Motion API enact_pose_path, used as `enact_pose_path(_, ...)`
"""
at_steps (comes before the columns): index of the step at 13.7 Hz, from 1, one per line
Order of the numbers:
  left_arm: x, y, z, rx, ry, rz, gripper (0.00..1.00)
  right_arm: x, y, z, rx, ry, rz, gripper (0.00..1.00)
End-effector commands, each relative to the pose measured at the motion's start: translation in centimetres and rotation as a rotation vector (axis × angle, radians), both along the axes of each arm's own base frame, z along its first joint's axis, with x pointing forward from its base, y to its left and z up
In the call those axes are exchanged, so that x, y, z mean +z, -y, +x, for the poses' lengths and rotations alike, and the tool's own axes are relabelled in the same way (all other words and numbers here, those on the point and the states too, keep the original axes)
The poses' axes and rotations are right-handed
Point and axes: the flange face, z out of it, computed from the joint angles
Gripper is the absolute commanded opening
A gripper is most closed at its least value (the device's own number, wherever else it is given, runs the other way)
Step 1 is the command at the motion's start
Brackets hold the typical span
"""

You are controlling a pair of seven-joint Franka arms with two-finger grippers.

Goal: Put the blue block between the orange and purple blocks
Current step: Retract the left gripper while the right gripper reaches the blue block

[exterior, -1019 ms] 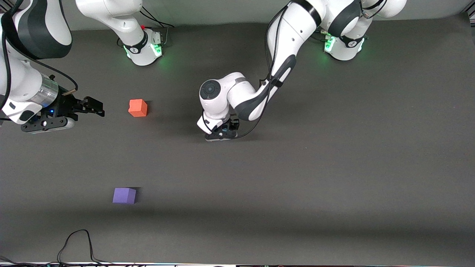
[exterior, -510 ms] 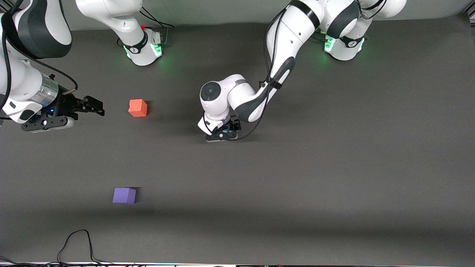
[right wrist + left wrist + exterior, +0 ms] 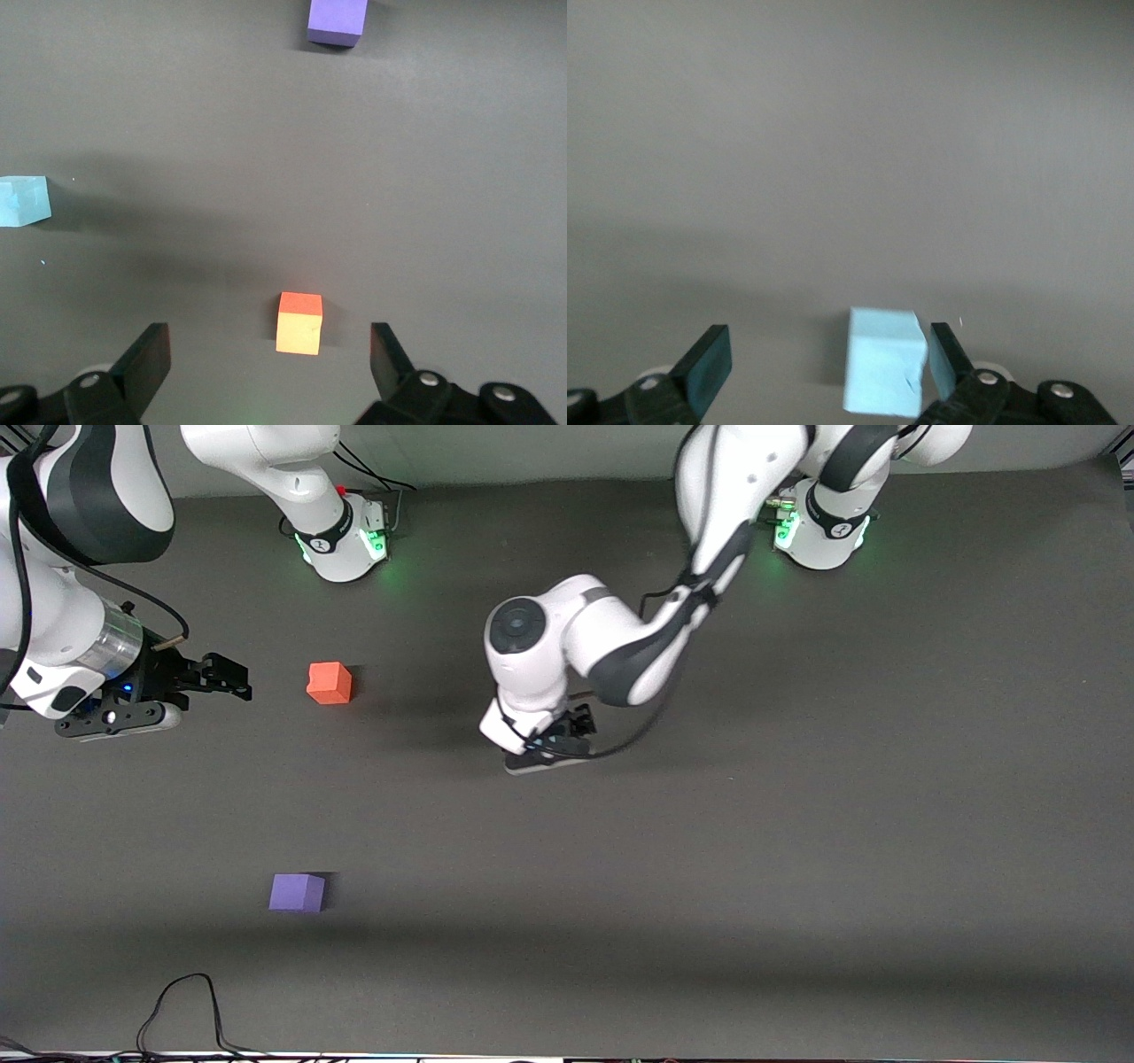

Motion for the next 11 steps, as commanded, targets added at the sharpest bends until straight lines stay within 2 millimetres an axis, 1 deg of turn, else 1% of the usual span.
enact_pose_path(1,4.0,-10.6,4.0,0.016,-0.061,-0.049,1.0,0.3,-3.9,-0.6,-0.002,0.003,0.032,1.0)
enact_pose_path(2,5.4,-14.8,5.4,0.016,-0.057,-0.054,1.0,0.2,-6.2,-0.6,0.007,0.004,0.031,1.0)
enact_pose_path(3,7.1,-18.9,6.1,0.011,-0.051,-0.051,1.0,0.3,-9.3,-0.5,-0.019,0.01,0.027,1.0)
enact_pose_path(4,8.1,-22.5,6.0,0.009,-0.055,-0.039,1.0,0.6,-13.3,-0.4,-0.065,0.012,0.021,1.0)
enact_pose_path(5,9.6,-25.4,5.7,-0.01,-0.047,-0.031,1.0,0.9,-17.9,-0.7,-0.101,0.017,0.016,1.0)
enact_pose_path(6,10.8,-28.9,5.5,-0.046,-0.064,-0.014,1.0,1.5,-22.2,-1.0,-0.138,0.029,0.016,1.0)
enact_pose_path(7,11.8,-32.4,5.7,-0.083,-0.09,-0.002,1.0,1.5,-26.1,-1.0,-0.167,0.032,0.018,1.0)
enact_pose_path(8,12.5,-35.9,6.0,-0.119,-0.117,0.004,1.0,2.0,-30.2,-1.6,-0.176,0.035,0.036,1.0)
enact_pose_path(9,13.4,-39.0,6.1,-0.143,-0.127,0.007,1.0,1.7,-33.4,-2.0,-0.194,0.03,0.045,1.0)
enact_pose_path(10,14.1,-42.0,6.0,-0.17,-0.14,0.011,1.0,1.2,-35.3,-2.1,-0.2,0.027,0.042,1.0)
enact_pose_path(11,15.0,-44.8,5.7,-0.203,-0.147,0.011,1.0,0.4,-36.1,-2.4,-0.19,0.018,0.036,1.0)
